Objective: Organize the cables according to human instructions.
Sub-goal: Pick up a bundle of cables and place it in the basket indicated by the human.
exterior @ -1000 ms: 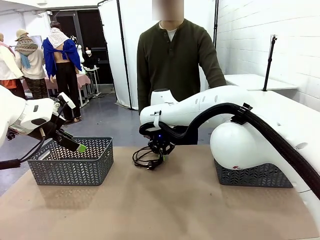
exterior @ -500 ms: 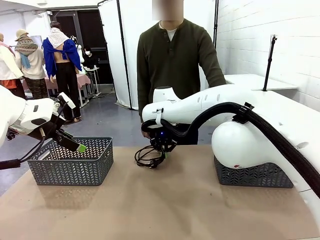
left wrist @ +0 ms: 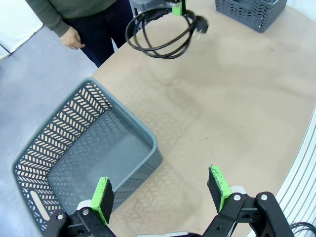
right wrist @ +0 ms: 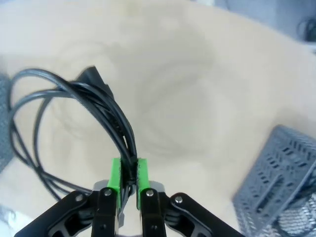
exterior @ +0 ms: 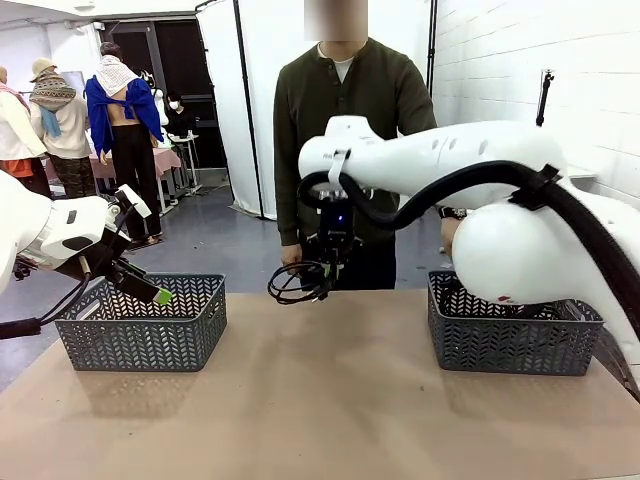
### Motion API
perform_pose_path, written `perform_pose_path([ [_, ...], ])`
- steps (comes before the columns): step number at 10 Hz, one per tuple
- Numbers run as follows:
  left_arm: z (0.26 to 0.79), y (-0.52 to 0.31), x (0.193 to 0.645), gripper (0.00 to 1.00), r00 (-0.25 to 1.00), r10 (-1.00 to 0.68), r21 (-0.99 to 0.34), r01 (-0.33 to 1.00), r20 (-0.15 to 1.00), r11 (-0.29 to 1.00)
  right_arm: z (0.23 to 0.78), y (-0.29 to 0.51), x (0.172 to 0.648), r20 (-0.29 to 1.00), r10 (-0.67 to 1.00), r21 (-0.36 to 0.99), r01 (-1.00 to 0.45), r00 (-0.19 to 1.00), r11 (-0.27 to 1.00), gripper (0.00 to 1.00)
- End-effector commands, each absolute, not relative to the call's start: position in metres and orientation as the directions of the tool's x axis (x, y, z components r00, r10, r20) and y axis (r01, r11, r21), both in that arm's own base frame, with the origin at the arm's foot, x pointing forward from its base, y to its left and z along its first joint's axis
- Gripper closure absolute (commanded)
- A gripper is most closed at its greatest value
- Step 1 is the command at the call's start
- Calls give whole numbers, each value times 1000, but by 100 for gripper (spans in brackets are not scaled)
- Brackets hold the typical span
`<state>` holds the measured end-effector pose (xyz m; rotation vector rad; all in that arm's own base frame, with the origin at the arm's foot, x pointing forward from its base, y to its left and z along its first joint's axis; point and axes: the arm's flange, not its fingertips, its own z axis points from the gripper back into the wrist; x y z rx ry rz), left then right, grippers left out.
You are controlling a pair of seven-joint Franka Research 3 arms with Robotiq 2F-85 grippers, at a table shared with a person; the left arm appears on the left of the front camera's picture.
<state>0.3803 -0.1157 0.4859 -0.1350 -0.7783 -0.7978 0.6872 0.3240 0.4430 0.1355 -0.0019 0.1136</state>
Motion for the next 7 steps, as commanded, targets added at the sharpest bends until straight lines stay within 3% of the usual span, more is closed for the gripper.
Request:
perform_pose_path([
  [1,485,-115,381,0,451,-579,159,680,679,716,472,315,679,12,375,122,-374,927,919,100],
  [3,485,-115,381,0,451,-579,159,680,679,716,501,302,657,57,628,39,-630,776,776,100],
  [7,485,-115,381,0,451,-579,159,680,679,716,524,280,623,76,837,43,-840,542,540,100],
])
